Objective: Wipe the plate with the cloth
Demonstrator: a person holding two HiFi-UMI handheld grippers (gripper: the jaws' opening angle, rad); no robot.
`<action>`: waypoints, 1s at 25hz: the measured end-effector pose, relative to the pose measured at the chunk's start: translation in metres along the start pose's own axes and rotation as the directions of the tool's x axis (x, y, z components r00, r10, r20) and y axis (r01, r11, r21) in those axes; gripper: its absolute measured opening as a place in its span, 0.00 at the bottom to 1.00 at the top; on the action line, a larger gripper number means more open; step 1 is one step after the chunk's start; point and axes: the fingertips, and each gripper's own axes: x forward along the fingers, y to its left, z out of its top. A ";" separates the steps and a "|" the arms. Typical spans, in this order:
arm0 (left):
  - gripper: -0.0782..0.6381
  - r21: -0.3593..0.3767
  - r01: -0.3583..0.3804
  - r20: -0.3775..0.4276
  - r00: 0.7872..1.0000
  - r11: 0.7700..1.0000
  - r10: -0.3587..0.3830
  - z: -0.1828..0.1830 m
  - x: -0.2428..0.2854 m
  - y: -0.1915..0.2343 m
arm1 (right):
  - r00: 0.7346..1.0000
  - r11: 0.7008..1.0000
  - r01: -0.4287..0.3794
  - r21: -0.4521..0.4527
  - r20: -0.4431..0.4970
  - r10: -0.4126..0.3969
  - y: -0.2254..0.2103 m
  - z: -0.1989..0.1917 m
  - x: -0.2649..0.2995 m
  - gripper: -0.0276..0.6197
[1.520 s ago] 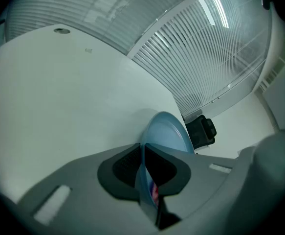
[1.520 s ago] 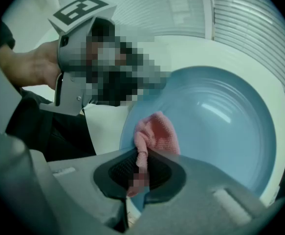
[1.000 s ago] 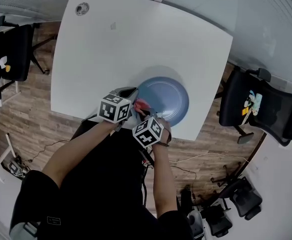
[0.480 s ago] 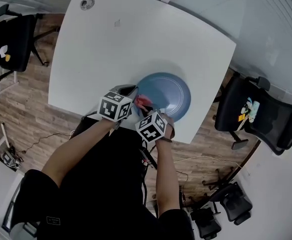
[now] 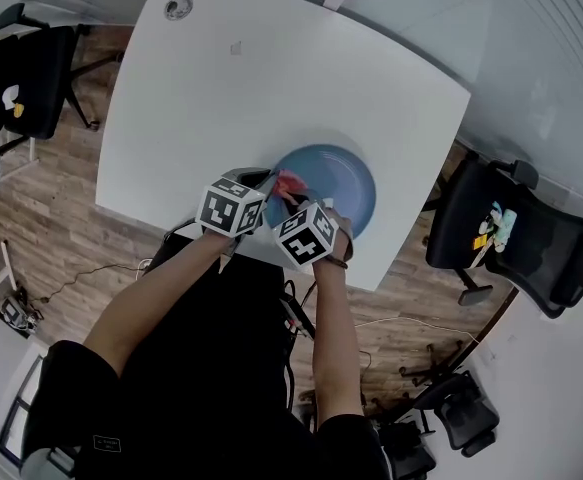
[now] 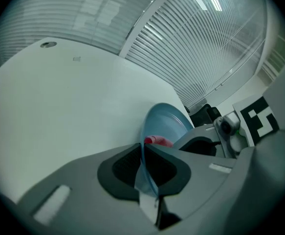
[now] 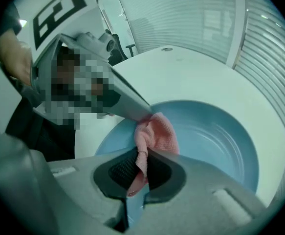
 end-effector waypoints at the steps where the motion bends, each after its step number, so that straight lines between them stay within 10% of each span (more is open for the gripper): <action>1: 0.15 0.001 -0.002 -0.002 1.000 1.000 0.002 0.000 0.000 0.000 | 1.000 1.000 0.002 0.003 0.005 -0.002 -0.004 0.002 -0.001 0.07; 25: 0.14 -0.031 -0.016 -0.008 1.000 0.999 0.016 0.002 -0.001 0.001 | 0.966 0.965 0.254 0.072 0.041 -0.257 -0.119 0.009 -0.030 0.07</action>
